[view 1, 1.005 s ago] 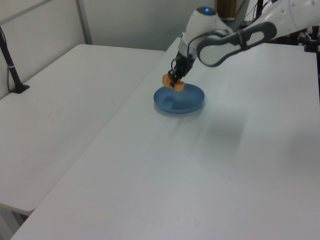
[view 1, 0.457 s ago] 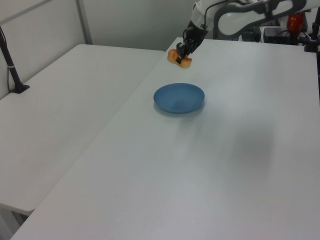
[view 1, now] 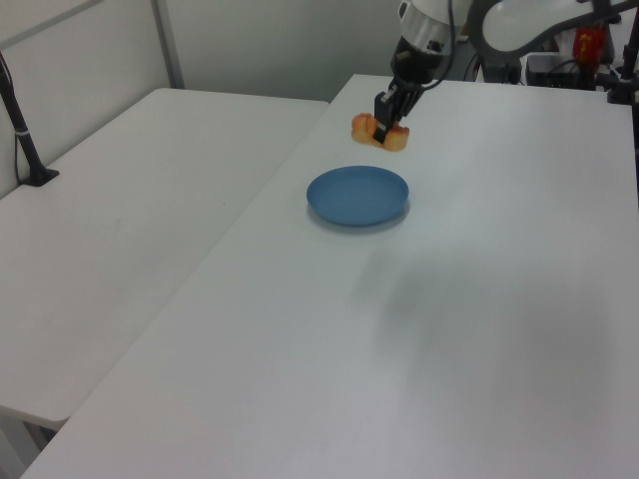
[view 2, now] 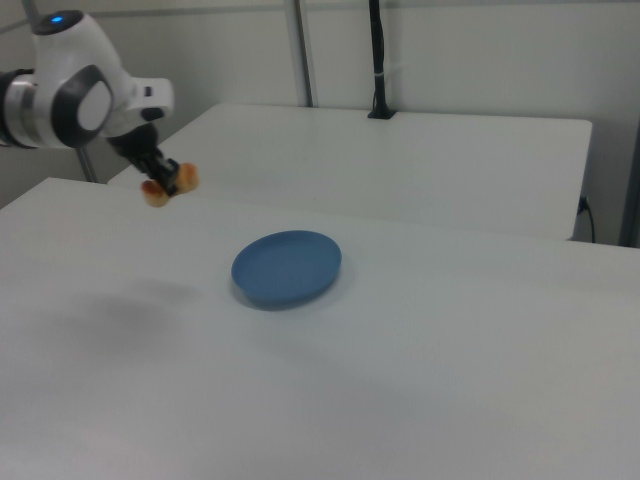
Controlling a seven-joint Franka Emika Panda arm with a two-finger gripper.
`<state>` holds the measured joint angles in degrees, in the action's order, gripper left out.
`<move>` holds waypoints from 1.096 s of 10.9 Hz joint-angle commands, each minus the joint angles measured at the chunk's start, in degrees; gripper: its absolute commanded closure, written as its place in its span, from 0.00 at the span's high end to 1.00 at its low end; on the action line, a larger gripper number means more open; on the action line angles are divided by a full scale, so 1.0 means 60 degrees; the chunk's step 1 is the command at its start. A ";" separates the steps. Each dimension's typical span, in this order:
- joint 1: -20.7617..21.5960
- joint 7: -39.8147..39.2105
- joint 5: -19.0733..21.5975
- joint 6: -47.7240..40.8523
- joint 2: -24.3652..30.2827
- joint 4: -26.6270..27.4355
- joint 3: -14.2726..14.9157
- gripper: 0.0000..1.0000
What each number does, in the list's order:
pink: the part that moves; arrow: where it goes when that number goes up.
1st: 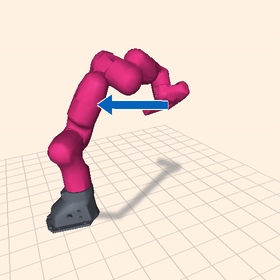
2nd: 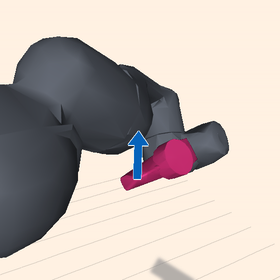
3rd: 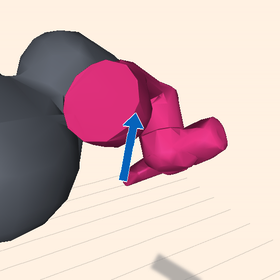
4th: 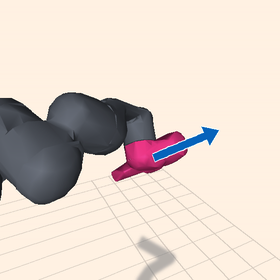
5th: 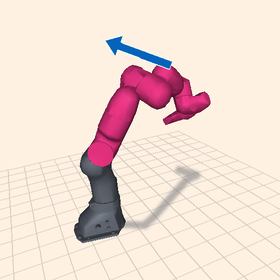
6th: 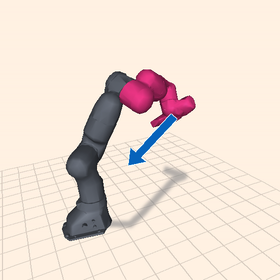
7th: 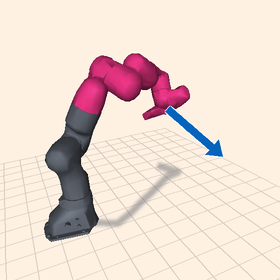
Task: Put the bread on the table
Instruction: 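Carry the held bread roll away from the plate and lower it onto the table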
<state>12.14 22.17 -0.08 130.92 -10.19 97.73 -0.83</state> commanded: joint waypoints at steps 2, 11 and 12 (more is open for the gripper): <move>0.0584 0.0873 0.0058 -0.0228 0.0775 0.1143 -0.1073 0.00; 0.1622 0.2951 -0.0656 -0.0184 -0.0277 0.1979 -0.3127 0.00; 0.1682 0.3506 -0.0979 -0.0112 -0.0483 0.1994 -0.3317 0.00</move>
<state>20.58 36.66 -1.87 130.13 -10.49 109.63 -19.52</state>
